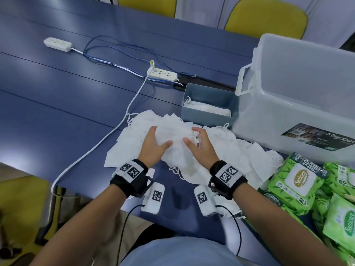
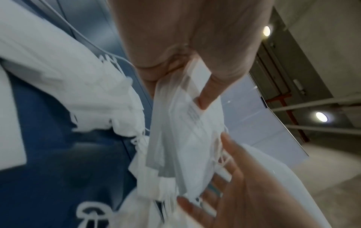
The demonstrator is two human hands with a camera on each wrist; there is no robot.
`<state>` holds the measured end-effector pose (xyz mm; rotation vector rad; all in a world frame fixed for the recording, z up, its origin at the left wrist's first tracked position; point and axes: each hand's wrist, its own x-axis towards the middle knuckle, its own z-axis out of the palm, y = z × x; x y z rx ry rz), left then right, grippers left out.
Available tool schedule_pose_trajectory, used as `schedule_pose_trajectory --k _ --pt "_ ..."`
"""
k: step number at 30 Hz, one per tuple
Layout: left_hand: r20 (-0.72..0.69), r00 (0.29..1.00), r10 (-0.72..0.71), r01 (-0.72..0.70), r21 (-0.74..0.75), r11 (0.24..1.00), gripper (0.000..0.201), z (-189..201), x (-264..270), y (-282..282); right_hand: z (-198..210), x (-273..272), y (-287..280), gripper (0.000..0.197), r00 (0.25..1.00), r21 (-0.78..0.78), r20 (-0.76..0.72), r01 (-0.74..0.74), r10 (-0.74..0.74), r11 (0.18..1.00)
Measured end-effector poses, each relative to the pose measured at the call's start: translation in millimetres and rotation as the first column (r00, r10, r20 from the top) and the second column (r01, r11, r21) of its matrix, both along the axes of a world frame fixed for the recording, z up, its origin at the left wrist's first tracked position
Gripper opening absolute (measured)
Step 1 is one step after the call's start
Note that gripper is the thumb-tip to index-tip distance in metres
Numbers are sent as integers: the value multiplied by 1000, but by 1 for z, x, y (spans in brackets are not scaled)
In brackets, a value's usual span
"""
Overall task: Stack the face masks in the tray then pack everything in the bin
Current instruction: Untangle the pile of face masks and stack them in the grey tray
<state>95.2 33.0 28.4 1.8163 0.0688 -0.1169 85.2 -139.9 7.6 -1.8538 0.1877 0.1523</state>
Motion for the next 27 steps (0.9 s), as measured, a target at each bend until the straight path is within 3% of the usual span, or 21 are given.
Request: schedule_pose_trajectory --k 3,6,9,11,13,17,20,27 --pt "-26 984 176 -177 -60 982 46 -2 3 31 -11 -1 24 67 998 -95 -68 -2 -4 996" --pt "-68 965 255 -261 -108 959 42 -6 0 59 -24 -13 51 60 978 -283 -114 -201 175 938" --pt "-89 938 335 -345 -145 927 39 -10 -3 80 -25 -25 83 40 871 -502 -142 -473 470 725" --pt "-89 913 397 -407 -179 896 38 -10 -3 90 -20 -30 105 44 769 -614 -159 -569 620 547" --pt "-77 895 439 -445 -193 874 38 -9 -3 97 -18 -32 126 60 701 -678 -144 -584 698 446" --pt "-68 884 463 -467 -183 865 38 -7 -5 109 -23 -31 155 96 633 -740 -286 -623 719 254" --pt "-77 872 483 -489 -165 857 38 -7 -8 118 -36 -27 159 110 563 -733 -400 -670 723 117" --pt "-80 860 504 -510 -154 846 39 -11 -16 130 -46 -26 147 90 557 -792 -395 -610 731 37"
